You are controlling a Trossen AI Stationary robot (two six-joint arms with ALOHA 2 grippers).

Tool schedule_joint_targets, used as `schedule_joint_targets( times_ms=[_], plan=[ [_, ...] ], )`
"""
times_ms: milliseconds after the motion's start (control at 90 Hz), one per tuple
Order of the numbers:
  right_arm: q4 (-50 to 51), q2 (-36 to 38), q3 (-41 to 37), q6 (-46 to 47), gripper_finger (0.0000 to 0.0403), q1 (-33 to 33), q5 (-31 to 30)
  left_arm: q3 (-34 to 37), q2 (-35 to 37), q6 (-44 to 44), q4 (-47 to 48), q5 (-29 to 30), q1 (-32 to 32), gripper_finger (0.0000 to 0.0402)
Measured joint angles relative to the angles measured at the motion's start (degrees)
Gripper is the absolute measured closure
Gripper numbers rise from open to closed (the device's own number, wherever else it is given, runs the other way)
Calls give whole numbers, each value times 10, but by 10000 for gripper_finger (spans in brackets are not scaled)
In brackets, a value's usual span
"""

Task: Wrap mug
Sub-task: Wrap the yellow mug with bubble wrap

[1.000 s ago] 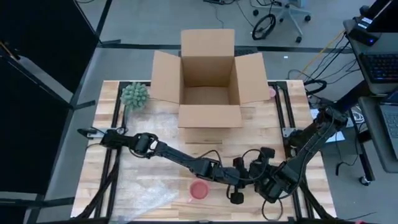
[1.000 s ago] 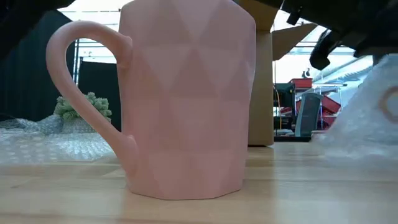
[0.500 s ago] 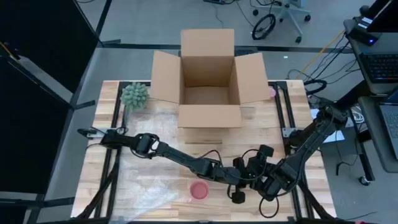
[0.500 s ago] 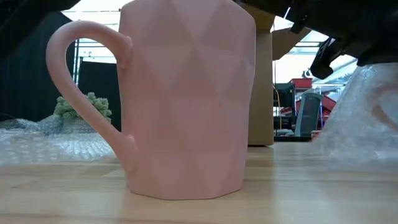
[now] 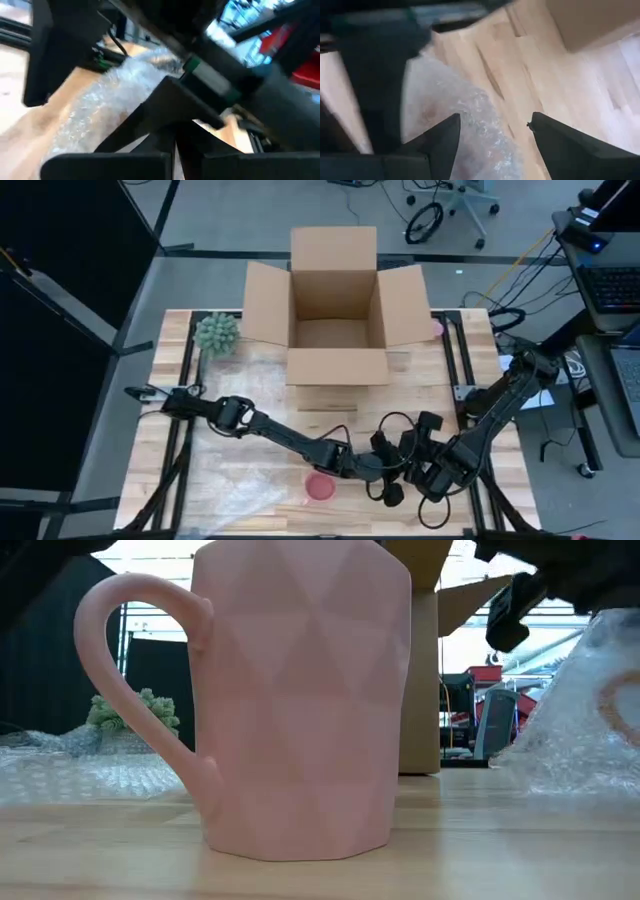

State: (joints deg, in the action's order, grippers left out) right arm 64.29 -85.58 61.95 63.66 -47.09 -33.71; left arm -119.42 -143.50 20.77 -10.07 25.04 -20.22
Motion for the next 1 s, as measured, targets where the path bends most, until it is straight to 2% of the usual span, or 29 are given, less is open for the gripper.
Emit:
schedule_joint_targets(
  times_ms=[122,278,522,778,1000],
  plan=[
    [12,1,0,12,172,-3,2,0,-13,-6,-53,4,0,402],
    [-9,-1,-2,-20,172,-3,2,-1,-37,-49,-83,-43,6,402],
    [-29,-1,-1,-25,172,3,-9,-2,-70,-50,-139,-43,12,402],
    [-25,4,8,-36,172,1,-5,-2,-70,-54,-121,-45,14,401],
    [-40,57,46,-79,172,-3,-13,-3,-70,-61,-106,-45,18,401]
  ],
)
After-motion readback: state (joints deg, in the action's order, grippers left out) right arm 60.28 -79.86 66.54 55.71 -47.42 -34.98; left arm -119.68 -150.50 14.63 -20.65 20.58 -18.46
